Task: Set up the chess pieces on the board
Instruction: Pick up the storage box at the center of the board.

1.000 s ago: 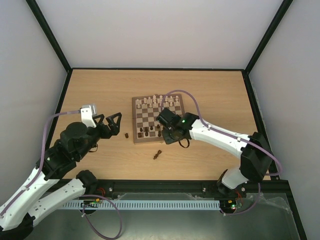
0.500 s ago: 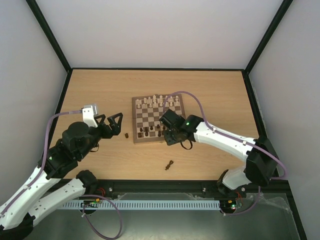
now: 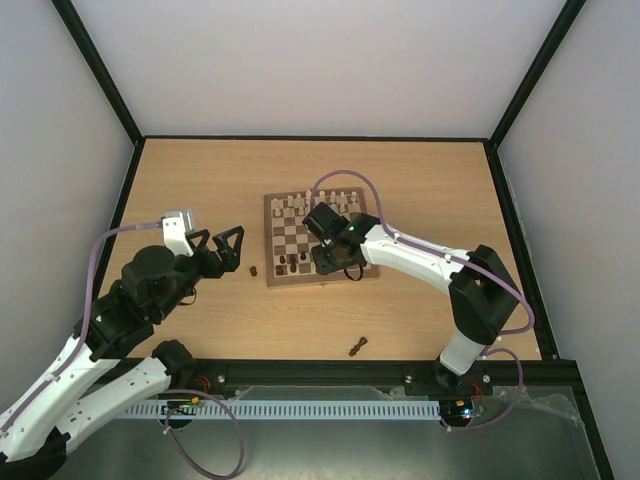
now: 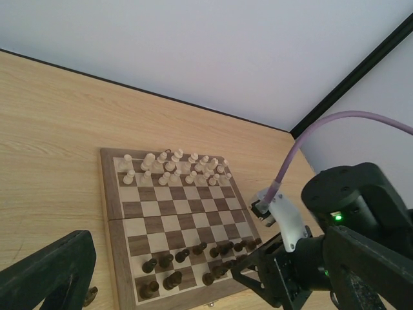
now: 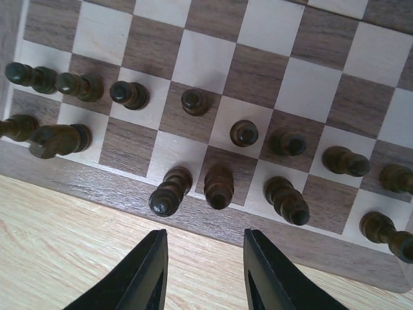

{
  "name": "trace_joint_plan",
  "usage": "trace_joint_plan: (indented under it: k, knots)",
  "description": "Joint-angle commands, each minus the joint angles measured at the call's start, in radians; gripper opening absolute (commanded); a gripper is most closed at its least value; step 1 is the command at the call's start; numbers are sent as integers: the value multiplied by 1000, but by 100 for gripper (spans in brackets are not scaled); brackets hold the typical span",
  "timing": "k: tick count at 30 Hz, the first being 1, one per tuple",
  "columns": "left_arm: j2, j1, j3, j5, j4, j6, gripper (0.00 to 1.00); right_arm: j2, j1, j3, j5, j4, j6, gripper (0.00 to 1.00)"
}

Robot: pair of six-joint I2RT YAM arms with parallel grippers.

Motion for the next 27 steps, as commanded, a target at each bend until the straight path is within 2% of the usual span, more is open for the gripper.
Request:
trace_joint_plan:
  k: [1,27]
  knots:
    - [-14,2,-10,-6,10,-4,100,34,-13,36,-2,-14,-18,33]
    - [-19,2,-24,-13,11,-6,99,107,-55,60,-21,10,-34,23]
